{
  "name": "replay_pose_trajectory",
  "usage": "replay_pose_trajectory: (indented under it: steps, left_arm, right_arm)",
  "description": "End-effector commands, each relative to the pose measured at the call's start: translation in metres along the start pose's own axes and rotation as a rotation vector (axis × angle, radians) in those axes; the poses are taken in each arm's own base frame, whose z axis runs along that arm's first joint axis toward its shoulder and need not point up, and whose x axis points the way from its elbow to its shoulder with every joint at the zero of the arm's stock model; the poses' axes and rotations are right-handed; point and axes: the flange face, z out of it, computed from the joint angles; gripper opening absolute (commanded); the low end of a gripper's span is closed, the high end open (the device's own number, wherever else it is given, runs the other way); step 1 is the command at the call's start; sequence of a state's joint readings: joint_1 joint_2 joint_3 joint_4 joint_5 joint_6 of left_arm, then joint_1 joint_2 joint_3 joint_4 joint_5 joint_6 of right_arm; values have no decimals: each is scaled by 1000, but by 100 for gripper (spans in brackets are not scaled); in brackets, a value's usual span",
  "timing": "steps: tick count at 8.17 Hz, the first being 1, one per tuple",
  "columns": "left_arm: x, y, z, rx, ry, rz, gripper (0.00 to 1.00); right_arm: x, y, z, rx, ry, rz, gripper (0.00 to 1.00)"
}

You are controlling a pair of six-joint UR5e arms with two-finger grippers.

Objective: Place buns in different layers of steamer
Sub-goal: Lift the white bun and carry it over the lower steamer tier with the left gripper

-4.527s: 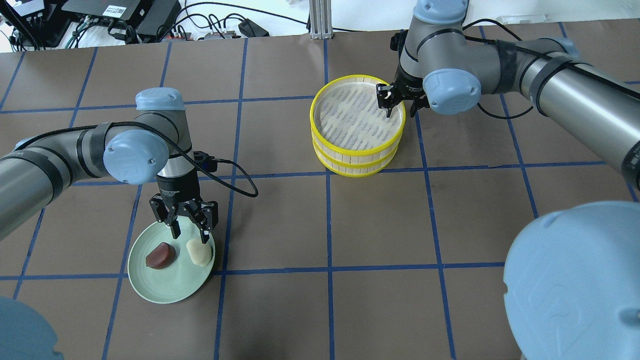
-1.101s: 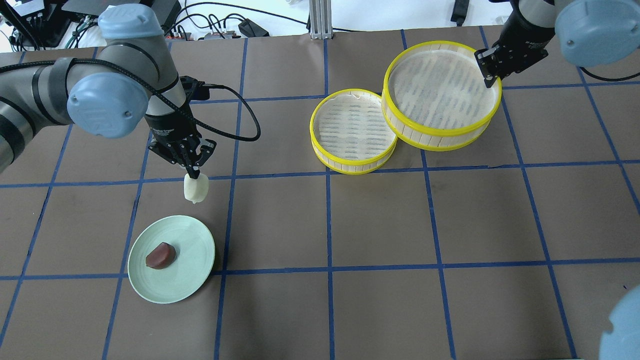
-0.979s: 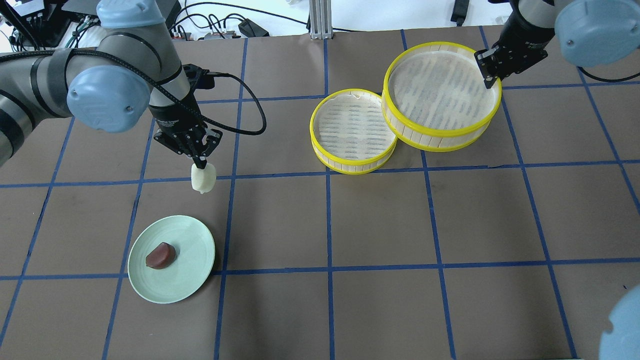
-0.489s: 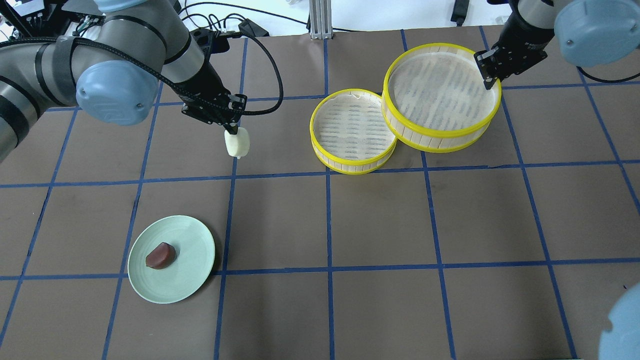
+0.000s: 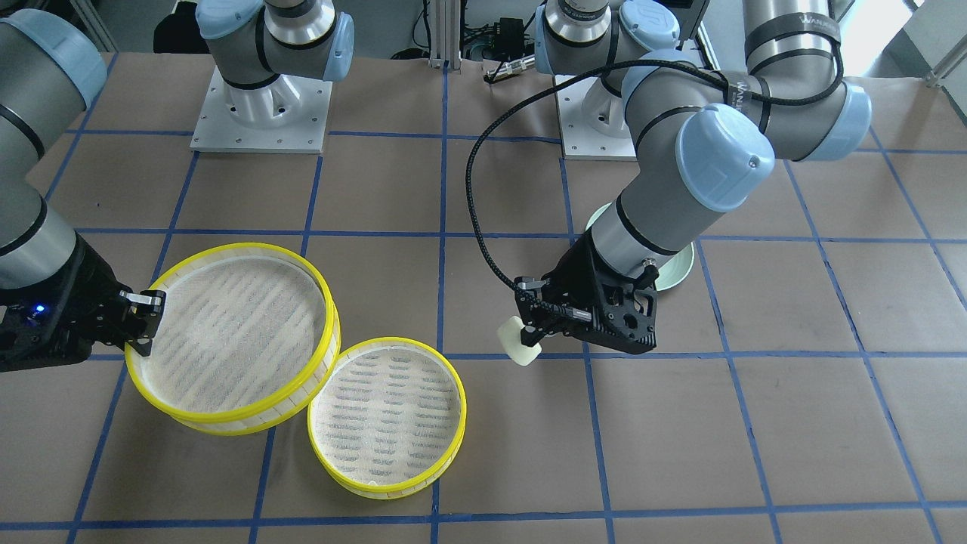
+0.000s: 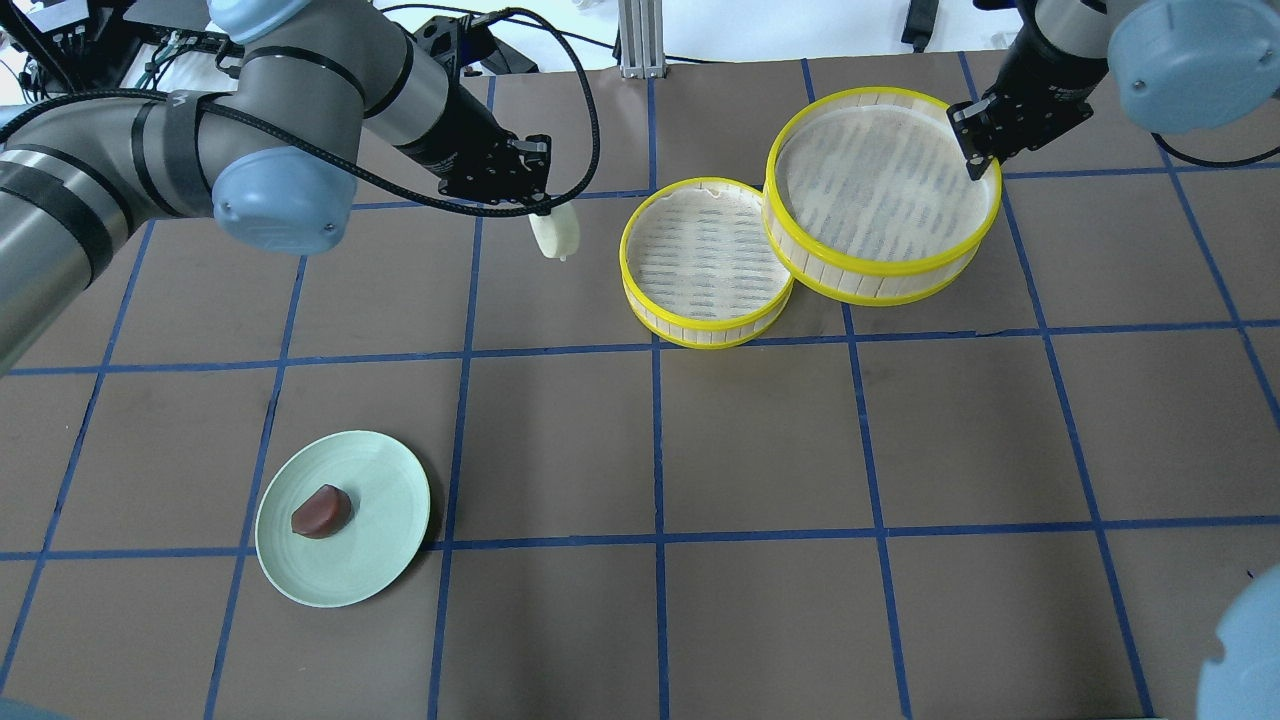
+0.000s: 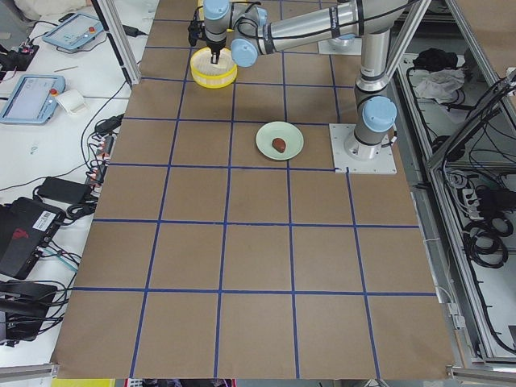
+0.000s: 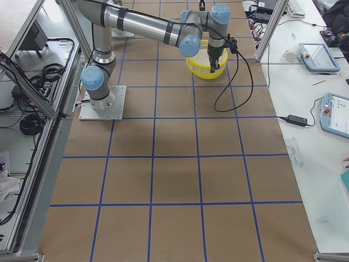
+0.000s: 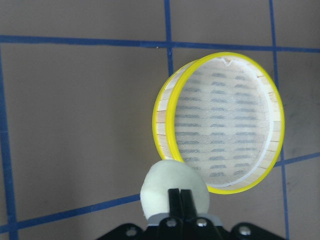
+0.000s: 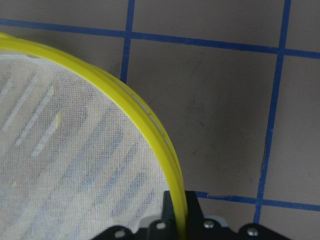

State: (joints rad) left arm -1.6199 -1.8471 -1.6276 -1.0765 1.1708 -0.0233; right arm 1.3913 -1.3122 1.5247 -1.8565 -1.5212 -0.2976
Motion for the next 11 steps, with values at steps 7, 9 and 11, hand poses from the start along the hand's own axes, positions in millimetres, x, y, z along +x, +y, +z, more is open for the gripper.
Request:
replay_pose_trajectory:
  steps: [7,9,11]
  left_arm:
    - [33,-41,112,36,265,-62,0]
    - [28,-42,132,20,264,-70,0]
    - [25,-41,148,-3,260,-87,0]
  right_arm:
    - [0,0,1,-3,0,0,6]
    - [0,0,1,-4,-1,0,6]
    - [0,1,2,-4,-1,0,6]
